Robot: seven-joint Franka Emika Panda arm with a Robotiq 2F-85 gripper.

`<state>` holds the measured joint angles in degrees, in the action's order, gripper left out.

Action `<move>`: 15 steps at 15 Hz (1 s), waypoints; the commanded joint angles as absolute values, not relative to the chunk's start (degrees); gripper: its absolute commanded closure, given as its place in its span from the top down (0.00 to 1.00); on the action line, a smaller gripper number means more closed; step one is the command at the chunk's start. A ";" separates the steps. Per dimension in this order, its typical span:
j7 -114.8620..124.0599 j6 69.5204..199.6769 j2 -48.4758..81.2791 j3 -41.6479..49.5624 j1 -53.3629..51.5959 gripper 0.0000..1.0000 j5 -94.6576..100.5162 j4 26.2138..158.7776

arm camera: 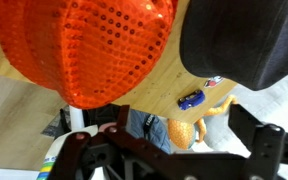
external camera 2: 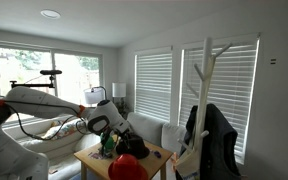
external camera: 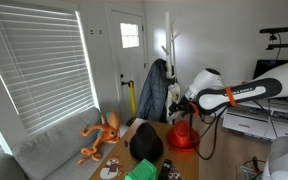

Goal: Remove the orange hat from the black hat and then pick up the black hat and put it on top of the orange hat

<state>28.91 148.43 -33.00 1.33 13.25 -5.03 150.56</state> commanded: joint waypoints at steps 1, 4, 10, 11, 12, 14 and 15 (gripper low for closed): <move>29.87 147.36 -23.77 0.35 11.46 1.00 -8.90 142.71; 30.54 146.27 -18.09 0.29 9.43 1.00 -11.37 137.75; 33.36 145.85 -9.37 -0.86 6.61 1.00 -11.74 131.31; 33.98 146.16 -8.32 -0.91 6.24 1.00 -11.62 130.69; 33.93 146.62 -7.36 -0.79 5.68 1.00 -12.18 130.18; 34.14 147.06 -5.83 -0.68 4.67 1.00 -13.14 129.04; 34.61 147.50 -5.08 -0.73 4.41 1.00 -12.97 128.70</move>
